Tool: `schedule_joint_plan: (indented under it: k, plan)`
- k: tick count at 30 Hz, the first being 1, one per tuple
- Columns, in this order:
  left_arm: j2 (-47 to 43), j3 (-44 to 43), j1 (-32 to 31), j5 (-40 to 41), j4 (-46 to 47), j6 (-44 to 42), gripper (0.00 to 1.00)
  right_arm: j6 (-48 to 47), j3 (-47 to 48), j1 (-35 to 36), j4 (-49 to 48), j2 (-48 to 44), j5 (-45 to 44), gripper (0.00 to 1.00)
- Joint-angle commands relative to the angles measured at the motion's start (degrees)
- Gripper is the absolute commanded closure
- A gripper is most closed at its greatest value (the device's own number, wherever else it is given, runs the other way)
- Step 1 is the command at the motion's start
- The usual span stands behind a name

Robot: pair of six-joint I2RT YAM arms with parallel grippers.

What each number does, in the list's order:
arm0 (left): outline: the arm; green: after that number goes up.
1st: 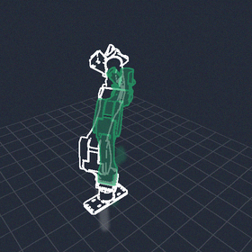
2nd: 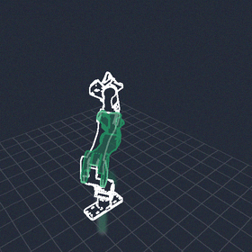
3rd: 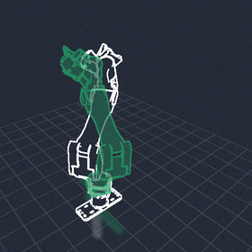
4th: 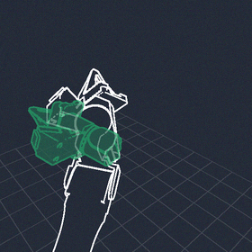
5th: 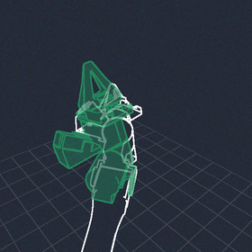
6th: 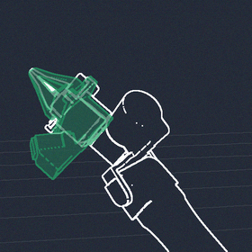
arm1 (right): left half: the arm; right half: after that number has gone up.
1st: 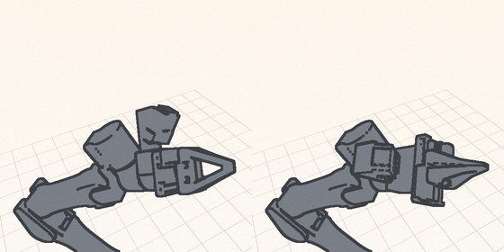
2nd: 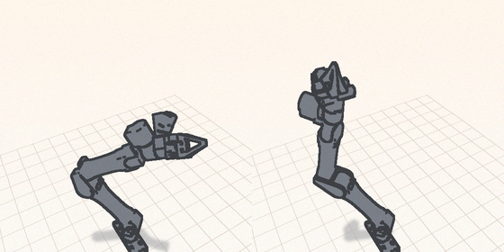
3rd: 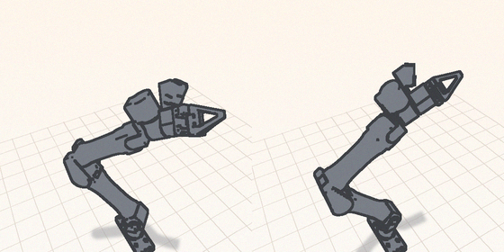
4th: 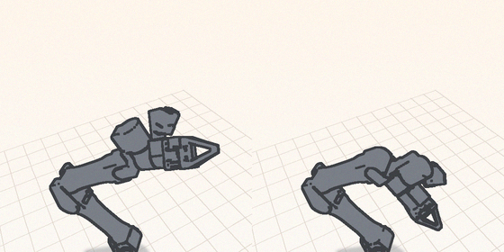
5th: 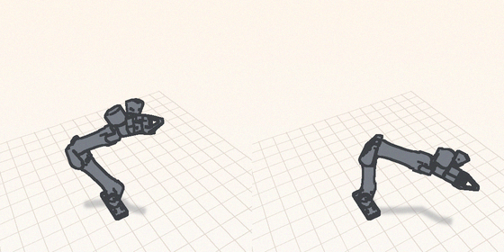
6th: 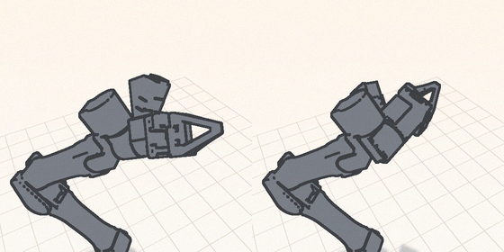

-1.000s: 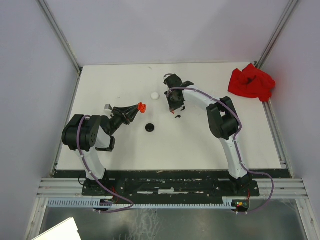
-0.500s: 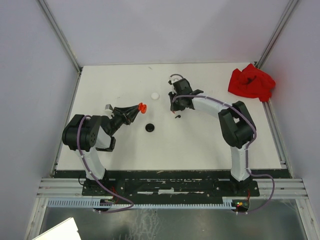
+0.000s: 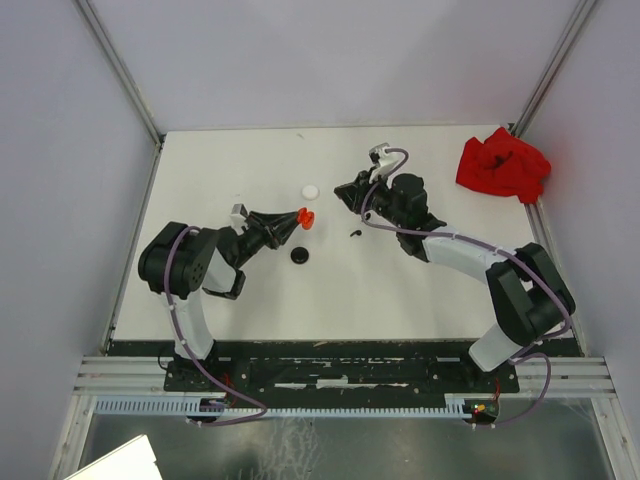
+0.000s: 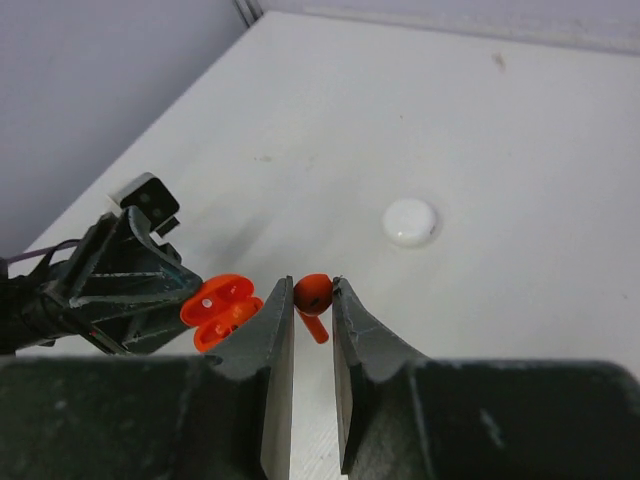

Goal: Insert the wireless bluetooth earbuds into the charging case
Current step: Place the earbud in the charging case.

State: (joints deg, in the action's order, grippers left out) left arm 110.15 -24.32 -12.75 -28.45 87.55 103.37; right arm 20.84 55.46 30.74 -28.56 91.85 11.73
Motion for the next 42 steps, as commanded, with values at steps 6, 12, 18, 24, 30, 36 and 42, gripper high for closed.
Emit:
schedule_joint_plan:
  k: [6,12,18,24,30,36,42]
  plan:
    - [0.8,-2.8,-3.2,2.4,11.5,0.2,0.97,3.5,-12.1,0.0,-39.8,0.3,5.8,0.99]
    - [1.4,-3.7,-4.4,2.7,11.5,0.5,0.97,5.1,-14.5,0.9,-49.3,4.4,8.9,0.99]
    - [1.1,-4.3,-5.1,2.9,11.6,0.5,0.97,5.2,-16.5,2.8,-53.3,6.7,8.4,0.99]
    - [0.7,-4.9,-6.0,3.3,11.5,0.4,0.97,4.5,-17.4,5.2,-54.1,8.1,7.1,0.99]
    - [0.5,-5.0,-6.5,3.4,11.6,0.5,0.97,4.2,-17.9,6.2,-54.2,9.5,5.8,0.99]
    - [-0.9,-4.8,-6.5,3.4,11.5,0.6,0.97,3.9,-18.0,6.2,-54.2,10.5,5.0,0.99]
    - [-2.1,-4.7,-6.7,3.4,11.5,0.6,0.97,3.5,-17.8,6.3,-54.1,11.0,4.2,0.99]
